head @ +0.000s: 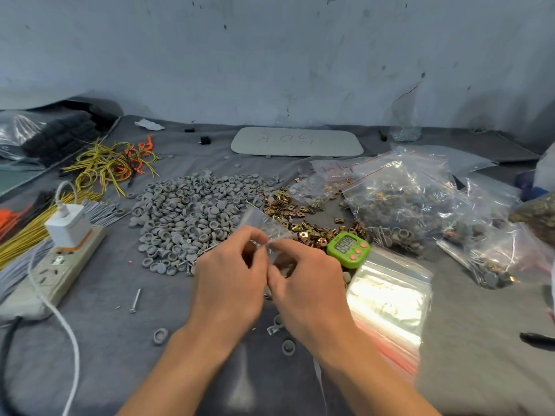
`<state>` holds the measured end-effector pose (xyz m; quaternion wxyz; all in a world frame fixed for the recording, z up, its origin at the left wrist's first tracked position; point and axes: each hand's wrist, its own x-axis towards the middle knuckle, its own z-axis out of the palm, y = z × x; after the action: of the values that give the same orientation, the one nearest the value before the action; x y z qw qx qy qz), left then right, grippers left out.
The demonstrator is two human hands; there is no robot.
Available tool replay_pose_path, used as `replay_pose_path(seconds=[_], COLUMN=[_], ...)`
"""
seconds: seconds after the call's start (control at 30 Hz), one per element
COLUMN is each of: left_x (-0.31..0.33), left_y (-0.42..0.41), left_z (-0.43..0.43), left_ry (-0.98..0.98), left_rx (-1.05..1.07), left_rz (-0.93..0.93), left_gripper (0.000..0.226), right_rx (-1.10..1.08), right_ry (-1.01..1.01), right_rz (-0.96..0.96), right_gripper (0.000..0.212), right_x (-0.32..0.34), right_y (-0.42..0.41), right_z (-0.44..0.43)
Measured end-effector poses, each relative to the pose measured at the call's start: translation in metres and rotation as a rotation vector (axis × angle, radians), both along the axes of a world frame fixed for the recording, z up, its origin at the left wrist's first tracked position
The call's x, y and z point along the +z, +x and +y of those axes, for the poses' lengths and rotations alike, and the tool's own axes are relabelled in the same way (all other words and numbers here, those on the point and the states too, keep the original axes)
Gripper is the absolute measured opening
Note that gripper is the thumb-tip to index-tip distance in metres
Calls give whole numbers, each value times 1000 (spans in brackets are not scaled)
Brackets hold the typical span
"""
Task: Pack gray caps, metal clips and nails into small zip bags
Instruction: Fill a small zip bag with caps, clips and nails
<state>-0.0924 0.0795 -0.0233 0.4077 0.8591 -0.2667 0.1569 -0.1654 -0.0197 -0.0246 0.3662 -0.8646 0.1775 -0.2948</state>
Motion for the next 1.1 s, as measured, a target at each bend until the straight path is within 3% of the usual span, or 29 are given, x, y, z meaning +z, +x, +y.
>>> replay_pose_path(seconds=[0.13, 0.2, 0.3, 0.4, 0.6, 0.73, 0.83, 0.93, 1.1], left_x=[-4, -5, -3, -1, 6, 8, 5, 4, 0], left_y=[0, -4, -12, -19, -23, -23, -19, -15, -5], left_z=[1, 1, 1, -2, -4, -3, 1, 5, 13], left_ry=[19, 0, -68, -24, 34, -10, 4, -18, -18], left_rx=[-63, -81, -192, -155, -86, -26, -36, -43, -105], left_rz=[-44, -104, -205, -332, -143, -11, 28, 58, 115], left_gripper=[23, 23, 26, 21, 27, 42, 43, 43, 32], right_rx=[118, 144, 140, 147, 277, 423, 471, 524, 621], right_ry=[241, 634, 1252, 1638, 1785, 1799, 1707, 1655, 1607], right_rz=[106, 110, -34, -199, -257, -179, -114, -97, -29], right_gripper=[32, 27, 23, 27, 21, 19, 27, 49, 45], right_x=[-4, -6, -4, 3, 14, 12, 15, 17, 21], right_y=[6, 11, 18, 19, 18, 17, 16, 16, 19], right_z=[-9, -13, -12, -13, -15, -11, -10, -12, -11])
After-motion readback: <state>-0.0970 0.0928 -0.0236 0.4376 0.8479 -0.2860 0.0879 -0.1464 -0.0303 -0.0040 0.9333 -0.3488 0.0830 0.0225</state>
